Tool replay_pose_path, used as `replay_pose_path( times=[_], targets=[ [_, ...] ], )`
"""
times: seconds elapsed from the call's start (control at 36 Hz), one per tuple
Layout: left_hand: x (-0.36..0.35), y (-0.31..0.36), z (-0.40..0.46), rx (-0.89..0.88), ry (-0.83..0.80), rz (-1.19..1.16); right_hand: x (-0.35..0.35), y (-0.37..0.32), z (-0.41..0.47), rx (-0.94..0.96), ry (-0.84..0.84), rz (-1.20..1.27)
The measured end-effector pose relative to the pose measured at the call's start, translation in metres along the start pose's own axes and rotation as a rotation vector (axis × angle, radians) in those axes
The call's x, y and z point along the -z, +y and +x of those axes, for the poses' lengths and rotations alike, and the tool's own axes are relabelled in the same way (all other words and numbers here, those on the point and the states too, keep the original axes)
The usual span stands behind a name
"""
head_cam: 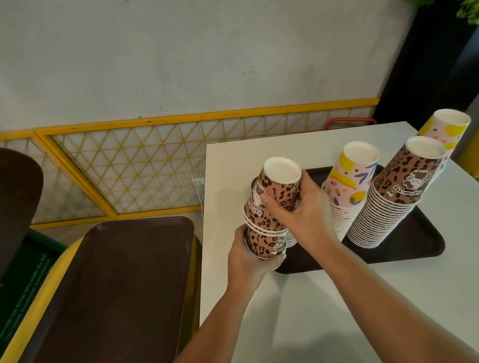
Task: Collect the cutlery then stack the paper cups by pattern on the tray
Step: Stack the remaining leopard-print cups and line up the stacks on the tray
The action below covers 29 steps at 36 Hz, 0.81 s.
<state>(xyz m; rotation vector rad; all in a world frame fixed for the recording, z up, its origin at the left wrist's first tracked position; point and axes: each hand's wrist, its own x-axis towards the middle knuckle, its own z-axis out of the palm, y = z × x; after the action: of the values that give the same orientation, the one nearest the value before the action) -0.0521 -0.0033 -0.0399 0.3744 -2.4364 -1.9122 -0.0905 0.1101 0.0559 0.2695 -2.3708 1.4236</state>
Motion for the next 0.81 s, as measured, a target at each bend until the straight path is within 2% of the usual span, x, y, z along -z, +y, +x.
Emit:
replay_pose_path(
  times=[0.14,0.28,0.42,0.58,0.72,0.81],
  targets=[
    [0.001,-0.001,-0.001,0.011,0.006,0.038,0.018,-0.015,0.024,0.039,0.182,0.119],
    [0.002,-0.003,0.001,-0.007,0.009,0.078,0.028,-0.010,0.044,0.038,0.284,0.063],
    [0.000,-0.003,0.002,-0.004,0.015,0.072,0.020,0.010,0.044,-0.017,0.256,-0.041],
    [0.000,-0.003,0.000,0.003,0.004,0.056,0.006,0.030,0.028,-0.097,0.118,-0.063],
    [0.000,0.000,0.001,0.004,0.010,0.039,0.007,0.023,0.009,0.038,0.193,-0.023],
    [0.001,0.000,0.001,0.010,0.013,0.021,0.003,0.021,-0.008,0.110,0.077,-0.002]
  ],
)
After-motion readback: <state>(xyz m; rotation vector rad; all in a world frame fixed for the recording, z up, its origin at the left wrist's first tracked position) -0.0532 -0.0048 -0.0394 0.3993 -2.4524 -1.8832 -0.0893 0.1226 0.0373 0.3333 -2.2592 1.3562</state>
